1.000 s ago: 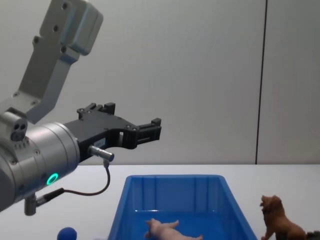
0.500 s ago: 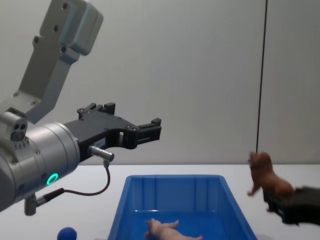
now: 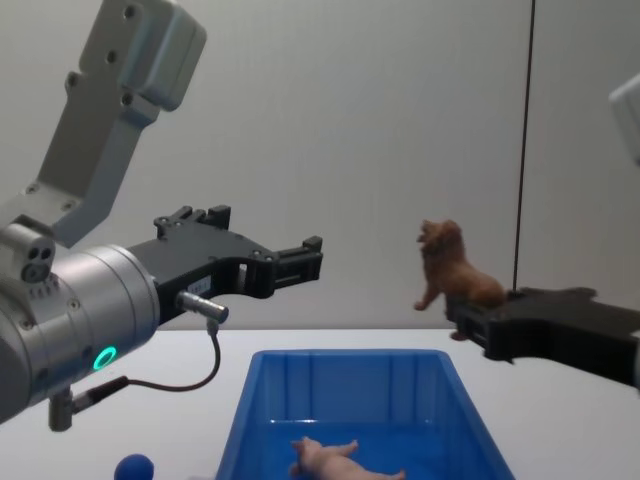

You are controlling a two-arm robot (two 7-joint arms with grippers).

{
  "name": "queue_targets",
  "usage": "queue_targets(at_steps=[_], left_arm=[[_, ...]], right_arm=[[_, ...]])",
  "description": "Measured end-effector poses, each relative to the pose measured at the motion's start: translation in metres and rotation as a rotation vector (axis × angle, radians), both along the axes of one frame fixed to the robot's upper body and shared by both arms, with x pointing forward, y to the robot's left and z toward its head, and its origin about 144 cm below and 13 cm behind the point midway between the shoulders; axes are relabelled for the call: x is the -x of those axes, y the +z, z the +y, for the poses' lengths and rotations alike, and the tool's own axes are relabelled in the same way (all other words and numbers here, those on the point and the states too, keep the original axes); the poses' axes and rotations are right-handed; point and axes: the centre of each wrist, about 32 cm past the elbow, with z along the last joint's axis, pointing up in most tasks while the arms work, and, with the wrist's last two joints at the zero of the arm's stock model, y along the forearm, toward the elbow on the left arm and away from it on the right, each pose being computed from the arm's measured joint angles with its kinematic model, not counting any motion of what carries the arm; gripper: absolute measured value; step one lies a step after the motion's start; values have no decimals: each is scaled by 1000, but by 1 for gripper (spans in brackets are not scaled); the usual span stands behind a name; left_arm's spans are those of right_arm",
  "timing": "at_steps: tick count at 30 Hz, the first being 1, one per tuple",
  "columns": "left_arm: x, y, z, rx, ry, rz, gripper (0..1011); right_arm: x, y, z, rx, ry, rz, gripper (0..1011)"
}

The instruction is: Pick up the two dolls from the table and place them into the box.

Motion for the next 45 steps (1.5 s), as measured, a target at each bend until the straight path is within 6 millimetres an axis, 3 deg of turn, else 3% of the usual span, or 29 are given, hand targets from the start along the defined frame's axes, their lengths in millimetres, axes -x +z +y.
queue_targets(at_steps=[5, 14, 15, 16, 22, 28, 45], left_arm=[[0, 0, 0, 0, 0, 0, 1001], [0, 0, 0, 0, 0, 0, 1001], [0, 0, 0, 0, 0, 0, 1001], [0, 0, 0, 0, 0, 0, 1001], [0, 0, 0, 0, 0, 0, 1001], [0, 0, 0, 0, 0, 0, 1001], [0, 0, 0, 0, 0, 0, 1001]], right_arm=[[-12, 2, 7, 2, 28, -3, 327], [-31, 2, 16, 12, 53, 3, 599], [-31, 2, 17, 12, 53, 3, 663], [-33, 2, 18, 12, 53, 4, 663], [-36, 3, 18, 13, 41, 1, 868], [-33, 4, 15, 14, 12, -7, 1001], [-3, -2, -8, -8, -118, 3, 1001]])
